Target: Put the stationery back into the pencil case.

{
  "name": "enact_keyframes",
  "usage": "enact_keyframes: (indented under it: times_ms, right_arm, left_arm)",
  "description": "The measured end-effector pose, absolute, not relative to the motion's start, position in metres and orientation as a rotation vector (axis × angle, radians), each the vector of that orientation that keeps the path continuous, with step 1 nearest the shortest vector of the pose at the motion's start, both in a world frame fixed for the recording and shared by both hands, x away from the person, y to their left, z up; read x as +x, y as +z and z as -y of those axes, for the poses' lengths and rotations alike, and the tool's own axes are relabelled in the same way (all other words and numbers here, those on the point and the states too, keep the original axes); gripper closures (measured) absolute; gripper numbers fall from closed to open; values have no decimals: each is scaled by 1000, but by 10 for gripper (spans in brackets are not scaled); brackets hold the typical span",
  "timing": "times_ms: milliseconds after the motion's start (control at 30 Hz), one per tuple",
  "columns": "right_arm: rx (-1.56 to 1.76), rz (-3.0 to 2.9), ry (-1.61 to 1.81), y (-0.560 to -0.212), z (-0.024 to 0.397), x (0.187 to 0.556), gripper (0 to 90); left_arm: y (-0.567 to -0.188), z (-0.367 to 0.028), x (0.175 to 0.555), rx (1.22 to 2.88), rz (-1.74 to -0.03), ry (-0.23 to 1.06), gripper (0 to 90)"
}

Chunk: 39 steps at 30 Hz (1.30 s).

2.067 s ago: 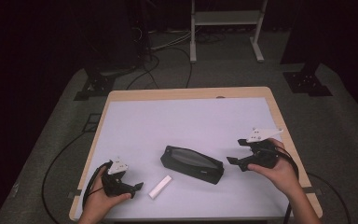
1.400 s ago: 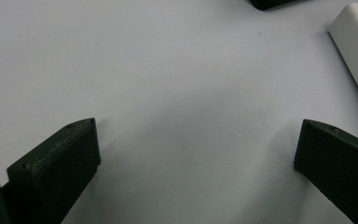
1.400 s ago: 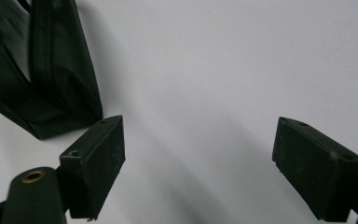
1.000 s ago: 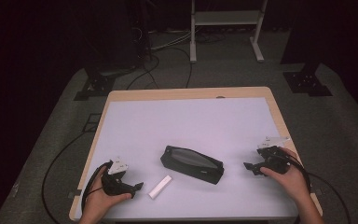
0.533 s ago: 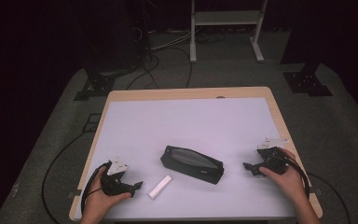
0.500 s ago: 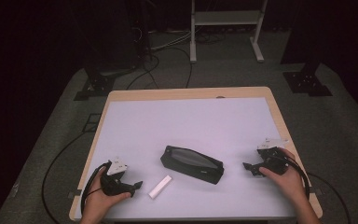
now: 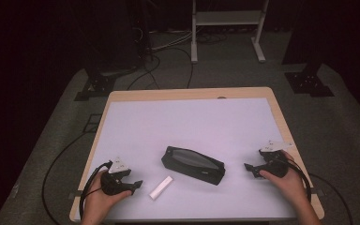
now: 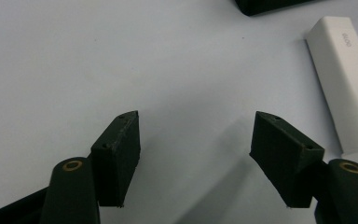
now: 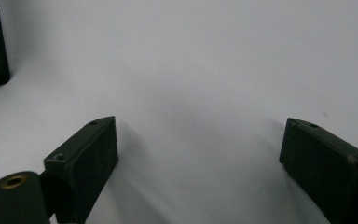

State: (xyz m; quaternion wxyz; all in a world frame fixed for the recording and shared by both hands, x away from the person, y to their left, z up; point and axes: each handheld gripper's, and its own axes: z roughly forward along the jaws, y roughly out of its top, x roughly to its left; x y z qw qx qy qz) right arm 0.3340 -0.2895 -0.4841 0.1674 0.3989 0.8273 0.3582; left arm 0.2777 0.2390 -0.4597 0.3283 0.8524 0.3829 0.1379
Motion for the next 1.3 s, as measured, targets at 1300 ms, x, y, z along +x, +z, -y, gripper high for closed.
enact_keyframes:
  times_ms: [1300]
  right_arm:
    - [1140,-2354,1023,-484,290,334,101]
  left_arm:
    - [-416,-186,278,2338,-989,267,519]
